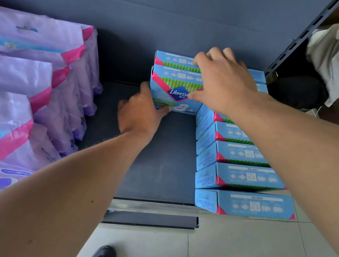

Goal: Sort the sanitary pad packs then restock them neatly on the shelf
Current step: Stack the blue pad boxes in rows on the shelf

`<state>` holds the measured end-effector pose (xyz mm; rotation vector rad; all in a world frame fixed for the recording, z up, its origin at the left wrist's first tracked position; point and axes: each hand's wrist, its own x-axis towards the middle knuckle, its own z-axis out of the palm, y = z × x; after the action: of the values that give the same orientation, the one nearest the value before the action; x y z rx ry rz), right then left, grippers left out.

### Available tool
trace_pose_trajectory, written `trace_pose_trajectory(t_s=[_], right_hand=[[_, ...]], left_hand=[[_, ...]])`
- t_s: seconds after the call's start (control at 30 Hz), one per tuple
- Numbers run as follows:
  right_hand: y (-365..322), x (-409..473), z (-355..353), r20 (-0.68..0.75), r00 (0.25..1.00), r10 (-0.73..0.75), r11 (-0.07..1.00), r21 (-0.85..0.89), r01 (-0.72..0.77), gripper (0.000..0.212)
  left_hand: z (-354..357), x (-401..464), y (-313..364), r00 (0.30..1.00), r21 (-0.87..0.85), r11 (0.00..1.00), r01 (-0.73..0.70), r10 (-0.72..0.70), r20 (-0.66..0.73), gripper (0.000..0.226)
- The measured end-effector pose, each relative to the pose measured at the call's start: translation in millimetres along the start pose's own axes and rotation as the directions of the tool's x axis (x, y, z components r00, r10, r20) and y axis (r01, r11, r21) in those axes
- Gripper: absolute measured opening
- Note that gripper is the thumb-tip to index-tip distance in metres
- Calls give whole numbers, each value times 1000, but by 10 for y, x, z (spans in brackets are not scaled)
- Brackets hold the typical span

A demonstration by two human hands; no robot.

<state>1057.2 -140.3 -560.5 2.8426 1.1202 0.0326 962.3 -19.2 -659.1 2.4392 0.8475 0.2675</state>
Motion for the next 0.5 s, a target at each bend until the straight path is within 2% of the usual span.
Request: trace_pose_trajectory(t_s=[0.2,0.5], right_hand=[[-8,-9,-17,-14,1000,-13,1000,6,13,71],[-3,25,-21,-27,998,-55,997,-46,54,63]], left_hand=[[8,-6,-40,1000,-165,986,-15,16,5,65],[-4,10,-24,1000,-92,996,12,-12,-6,60]])
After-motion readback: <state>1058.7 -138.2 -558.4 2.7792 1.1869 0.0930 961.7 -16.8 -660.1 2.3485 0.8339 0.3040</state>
